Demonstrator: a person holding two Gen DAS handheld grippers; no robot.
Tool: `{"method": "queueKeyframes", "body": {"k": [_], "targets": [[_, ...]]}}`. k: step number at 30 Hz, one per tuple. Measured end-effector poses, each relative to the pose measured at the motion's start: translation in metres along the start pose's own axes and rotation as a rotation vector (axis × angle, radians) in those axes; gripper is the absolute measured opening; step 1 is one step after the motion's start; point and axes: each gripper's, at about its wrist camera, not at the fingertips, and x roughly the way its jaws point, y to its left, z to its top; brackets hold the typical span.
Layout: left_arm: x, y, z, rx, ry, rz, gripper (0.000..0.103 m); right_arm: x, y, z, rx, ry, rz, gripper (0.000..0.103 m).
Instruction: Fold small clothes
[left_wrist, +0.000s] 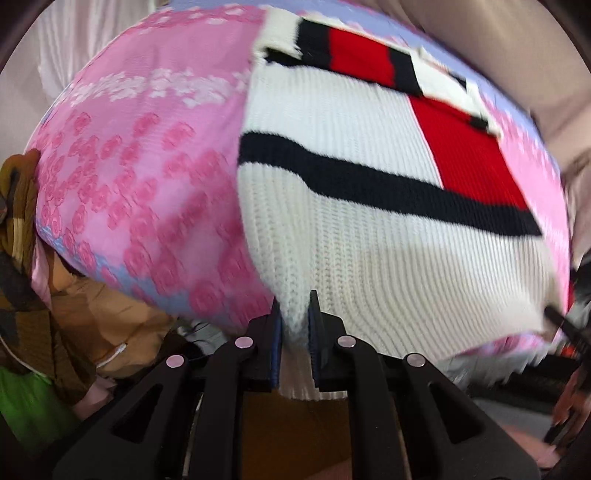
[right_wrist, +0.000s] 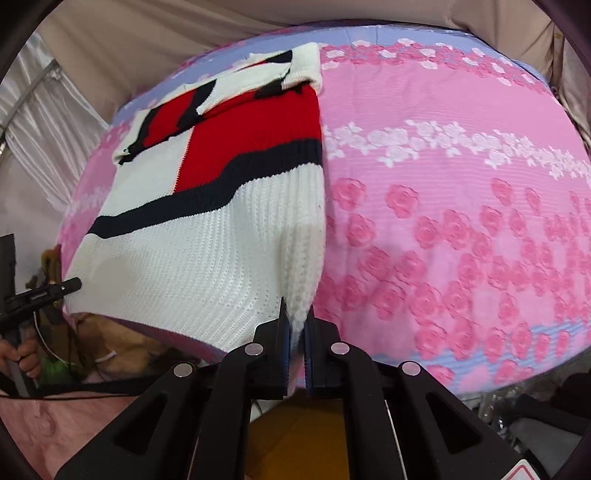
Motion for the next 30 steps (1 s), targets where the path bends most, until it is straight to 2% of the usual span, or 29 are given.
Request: {"method": "queueKeyframes", "body": {"k": [10,13,15,17,19,21,24,26,28,30], "targets": [[0.003,-0.011,-0.022,0.019,0.023,0.049,0.011,0.009,-0.015,-0.013,-0.047,0.082,-0.024,0.004],[0.005,-0.007,-0.039,0.047,0.09,0.036,0.011,0.01,-0.014,-0.024,-0.088,0.134,-0.032,0.003],[0.006,-0.006,-0.06,0.099,0.157,0.041,0.011,0.015,-0.012,-0.042,-0.133,0.215,-0.034,0.003],[0.002,-0.003,-0.076,0.147,0.218,0.044,0.011,0.017,-0.01,-0.063,-0.169,0.302,-0.015,0.003],[-0.015,0.004,-0.081,0.154,0.254,0.029,0.011,0.009,-0.007,-0.087,-0.211,0.384,0.042,0.003],[-0.041,0.014,-0.06,0.119,0.206,0.007,0.011,-0.008,-0.004,-0.091,-0.206,0.396,0.121,0.003],[-0.066,0.017,0.007,0.061,0.055,-0.045,0.011,-0.044,-0.002,-0.041,-0.161,0.232,0.199,0.003],[-0.068,0.009,0.058,0.086,-0.06,-0.009,0.011,-0.058,-0.005,0.022,-0.12,0.043,0.246,0.003],[-0.056,-0.005,0.114,0.099,-0.168,0.035,0.012,-0.049,-0.014,0.079,-0.066,-0.086,0.288,0.004],[-0.033,-0.024,0.164,0.112,-0.236,0.075,0.016,-0.017,-0.023,0.132,-0.008,-0.166,0.284,0.005]]}}
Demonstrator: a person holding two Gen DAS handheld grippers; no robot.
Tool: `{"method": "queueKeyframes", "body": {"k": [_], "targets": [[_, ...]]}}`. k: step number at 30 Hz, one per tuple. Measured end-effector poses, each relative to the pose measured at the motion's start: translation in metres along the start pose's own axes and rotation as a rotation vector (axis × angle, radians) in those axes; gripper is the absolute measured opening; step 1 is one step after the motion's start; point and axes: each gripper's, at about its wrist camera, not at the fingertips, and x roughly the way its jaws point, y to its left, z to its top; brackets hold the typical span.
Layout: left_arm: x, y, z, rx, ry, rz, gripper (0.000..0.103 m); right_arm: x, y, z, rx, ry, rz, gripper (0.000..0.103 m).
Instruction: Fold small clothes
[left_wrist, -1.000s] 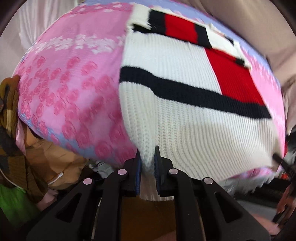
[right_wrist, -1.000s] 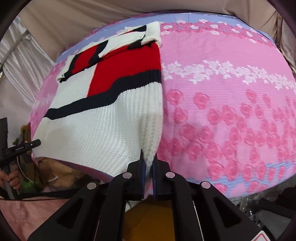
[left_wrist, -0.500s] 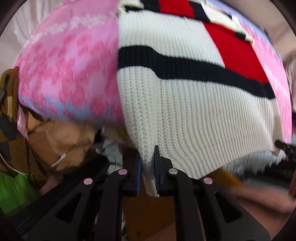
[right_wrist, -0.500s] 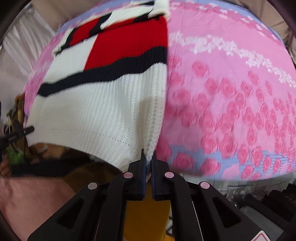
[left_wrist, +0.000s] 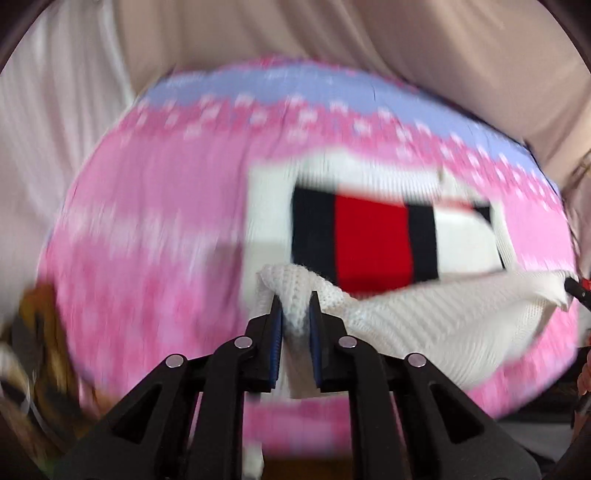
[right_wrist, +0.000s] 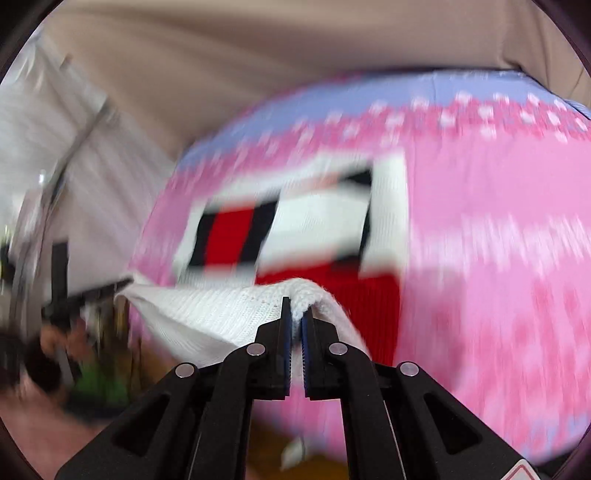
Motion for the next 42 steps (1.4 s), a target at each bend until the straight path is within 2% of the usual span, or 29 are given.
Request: {"method": "queueKeyframes", "body": {"k": [1,2,3,5,6,7,8,9,10,12,18,25,28,31,33,35,36,37,38,39,40,41,42], "targets": [[0.015,-0.006,0.013,-0.003,-0.027,0.044,0.023,0.017,-0.008,0.015,0.013,-0.021,-0.018,0.01],[0.033,-0.013,0.024,0.004,-0.043,0.102,0.036,0.042,-0.02,0.032,0.052,-0.032,-0.026,0.013],[0.056,-0.021,0.033,0.024,-0.047,0.196,0.048,0.06,-0.027,0.04,0.087,-0.04,-0.043,0.014],[0.076,-0.029,0.035,0.065,-0.024,0.309,0.048,0.088,-0.046,0.055,0.188,-0.069,-0.166,0.017],[0.081,-0.033,0.03,0.08,-0.018,0.333,0.049,0.09,-0.051,0.056,0.239,-0.098,-0.189,0.018],[0.082,-0.034,0.028,0.082,-0.023,0.332,0.052,0.088,-0.05,0.053,0.267,-0.13,-0.172,0.023],[0.081,-0.036,0.025,0.085,-0.032,0.329,0.058,0.085,-0.048,0.049,0.286,-0.162,-0.15,0.029],[0.081,-0.04,0.021,0.1,-0.042,0.335,0.062,0.08,-0.046,0.042,0.301,-0.191,-0.137,0.041],[0.08,-0.044,0.02,0.115,-0.049,0.346,0.062,0.078,-0.046,0.036,0.304,-0.204,-0.13,0.045],[0.076,-0.053,0.016,0.14,-0.063,0.363,0.063,0.078,-0.04,0.024,0.287,-0.21,-0.118,0.045],[0.08,-0.06,0.022,0.124,-0.045,0.323,0.065,0.094,-0.03,0.003,0.237,-0.13,-0.174,0.045],[0.093,-0.058,0.029,0.118,-0.008,0.31,0.066,0.115,-0.027,0.017,0.183,-0.088,-0.245,0.049],[0.102,-0.053,0.03,0.108,0.013,0.306,0.072,0.122,-0.026,0.028,0.169,-0.083,-0.276,0.055],[0.111,-0.043,0.031,0.067,0.028,0.255,0.077,0.131,-0.027,0.037,0.16,-0.072,-0.288,0.057],[0.117,-0.031,0.031,-0.001,0.04,0.188,0.077,0.137,-0.03,0.043,0.153,-0.065,-0.3,0.057],[0.122,-0.019,0.032,-0.068,0.055,0.131,0.074,0.145,-0.034,0.048,0.155,-0.058,-0.298,0.058],[0.123,-0.013,0.033,-0.099,0.051,0.097,0.064,0.149,-0.036,0.051,0.16,-0.056,-0.29,0.058],[0.123,-0.01,0.033,-0.115,0.043,0.076,0.058,0.152,-0.037,0.053,0.162,-0.053,-0.282,0.058],[0.122,-0.008,0.034,-0.119,0.039,0.057,0.045,0.155,-0.037,0.055,0.161,-0.049,-0.279,0.058],[0.122,-0.007,0.035,-0.122,0.039,0.035,0.023,0.158,-0.037,0.056,0.156,-0.043,-0.282,0.058],[0.121,-0.005,0.037,-0.133,0.044,0.018,0.012,0.162,-0.035,0.058,0.143,-0.034,-0.278,0.05],[0.12,-0.004,0.039,-0.142,0.046,0.007,0.008,0.163,-0.034,0.06,0.134,-0.031,-0.268,0.034],[0.114,-0.001,0.042,-0.166,0.031,-0.01,0.007,0.163,-0.032,0.061,0.127,-0.028,-0.254,0.008]]}}
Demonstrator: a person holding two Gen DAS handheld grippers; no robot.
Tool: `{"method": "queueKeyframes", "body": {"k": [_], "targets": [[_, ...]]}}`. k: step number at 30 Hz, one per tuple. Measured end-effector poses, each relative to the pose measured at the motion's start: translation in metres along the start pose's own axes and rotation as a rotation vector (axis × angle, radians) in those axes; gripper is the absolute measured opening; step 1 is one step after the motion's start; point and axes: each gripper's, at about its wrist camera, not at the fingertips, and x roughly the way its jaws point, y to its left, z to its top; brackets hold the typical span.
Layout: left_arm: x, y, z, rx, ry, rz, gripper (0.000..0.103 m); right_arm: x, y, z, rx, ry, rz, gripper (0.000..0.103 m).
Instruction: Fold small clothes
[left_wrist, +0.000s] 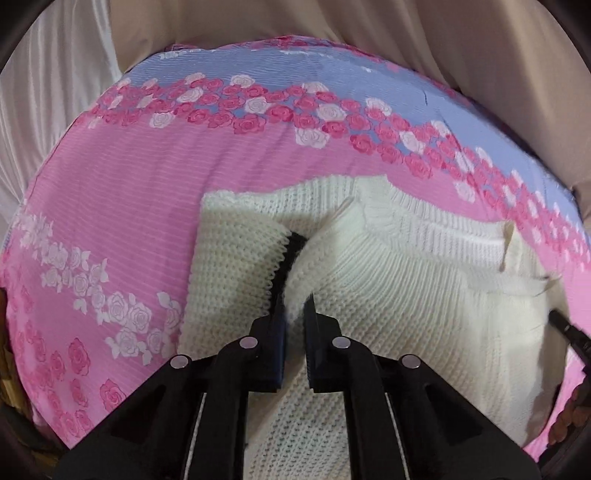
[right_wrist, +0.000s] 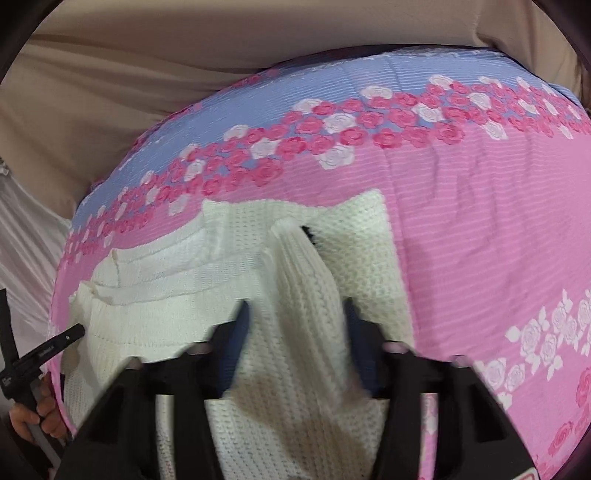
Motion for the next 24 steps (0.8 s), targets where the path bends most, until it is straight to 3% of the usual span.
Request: {"method": "queueKeyframes", "body": {"k": [1,4,7,9,12,14,16,17,18,19,21,24], "targets": [[-0.007,0.001,0.004,-0.008,-0.016,-0.006,0.007,-0.002,0.002,0.003,0.001,0.006,0.022,0.008],[-0.028,0.004,0.022,-0.009,-0.062,-0.015,0.007,-0.036,0.008,0.017,0.014,-0.098,0.08,0.007],[-0.019,0.004,0.04,0.011,-0.057,0.03,0.007,-0.063,-0.004,0.038,0.061,-0.182,0.109,0.007],[0.005,0.006,0.045,0.005,-0.005,0.034,0.007,-0.047,-0.021,0.048,0.064,-0.157,0.031,0.007],[0.043,0.004,0.04,0.017,0.065,0.084,0.007,0.014,-0.048,0.044,0.114,0.021,-0.003,0.007],[0.039,0.004,0.037,0.016,0.03,0.078,0.01,0.014,-0.046,0.042,0.099,-0.006,0.007,0.008],[0.027,0.013,0.033,-0.043,0.005,0.015,0.014,-0.001,-0.042,0.044,0.115,-0.031,0.027,0.015],[0.02,0.02,0.029,-0.064,-0.003,-0.006,0.022,-0.011,-0.041,0.042,0.115,-0.049,0.029,0.018],[0.009,0.028,0.023,-0.085,-0.014,-0.01,0.032,-0.022,-0.041,0.038,0.118,-0.077,0.027,0.028],[0.002,0.035,0.016,-0.098,-0.024,-0.009,0.037,-0.035,-0.043,0.031,0.114,-0.092,0.016,0.045],[-0.016,0.051,-0.006,-0.116,-0.032,-0.022,0.051,-0.056,-0.049,0.009,0.116,-0.107,-0.008,0.061],[-0.029,0.075,-0.052,-0.169,0.007,-0.075,0.071,-0.073,-0.067,-0.052,0.132,-0.024,-0.008,0.063]]}}
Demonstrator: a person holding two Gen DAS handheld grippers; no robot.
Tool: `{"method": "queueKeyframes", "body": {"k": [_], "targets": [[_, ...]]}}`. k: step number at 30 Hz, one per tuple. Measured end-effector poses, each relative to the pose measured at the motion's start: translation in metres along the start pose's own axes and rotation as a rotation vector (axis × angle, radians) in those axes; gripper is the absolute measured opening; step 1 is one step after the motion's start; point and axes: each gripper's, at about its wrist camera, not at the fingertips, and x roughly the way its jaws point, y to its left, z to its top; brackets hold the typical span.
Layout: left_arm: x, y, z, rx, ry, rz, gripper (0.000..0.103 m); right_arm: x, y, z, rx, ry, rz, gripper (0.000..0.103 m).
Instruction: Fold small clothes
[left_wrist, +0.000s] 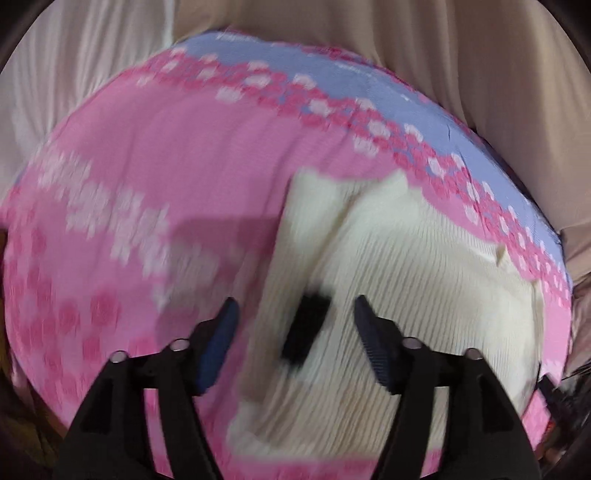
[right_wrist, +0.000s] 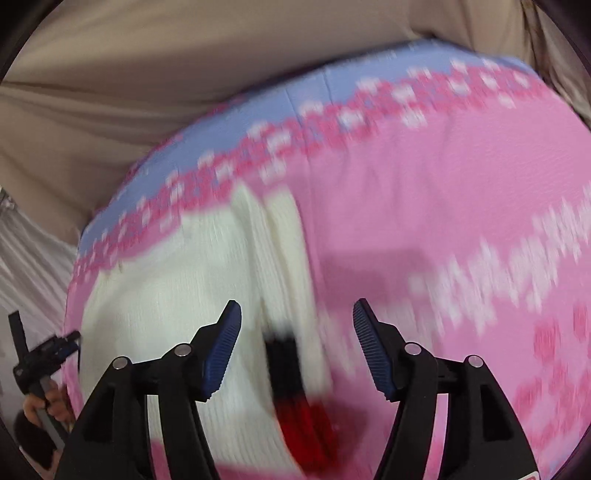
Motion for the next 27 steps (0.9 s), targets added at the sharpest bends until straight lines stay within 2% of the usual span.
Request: {"method": "queueKeyframes", "body": {"k": [4,6,8,9,11,12,13,14,16,19,27], "targets": [[0.001,0.029,-0.056,-0.082,0.059,-0.009,0.076,0.0,-0.027,-0.078,0.068,0.115,0.032,0.063],[0.011,0.033,-0.068,-0.139,0.096,-0.024,0.077,0.004,-0.027,-0.096,0.089,0.119,0.056,0.066],[0.012,0.029,-0.069,-0.161,0.075,-0.027,0.078,0.006,-0.017,-0.096,0.084,0.092,0.079,0.068],[0.015,0.024,-0.065,-0.154,0.079,-0.039,0.067,0.012,-0.01,-0.093,0.082,0.095,0.104,0.068],[0.018,0.016,-0.059,-0.148,0.114,-0.064,0.049,0.02,0.004,-0.085,0.058,0.091,0.086,0.065],[0.017,0.011,-0.053,-0.141,0.12,-0.052,0.035,0.024,0.009,-0.08,0.044,0.092,0.077,0.052],[0.014,0.008,-0.049,-0.13,0.122,-0.06,0.029,0.028,0.017,-0.074,0.026,0.094,0.07,0.028],[0.012,0.006,-0.047,-0.118,0.125,-0.067,0.024,0.029,0.021,-0.071,0.018,0.103,0.068,0.024],[0.0,0.003,-0.046,-0.086,0.11,-0.06,0.022,0.021,0.03,-0.064,-0.008,0.089,0.045,0.019],[-0.009,0.002,-0.047,-0.045,0.115,-0.048,0.02,0.002,0.042,-0.058,-0.089,0.068,-0.029,0.018],[-0.025,-0.002,-0.058,0.013,0.14,-0.006,0.018,-0.025,0.055,-0.058,-0.227,0.048,-0.149,0.015]]}}
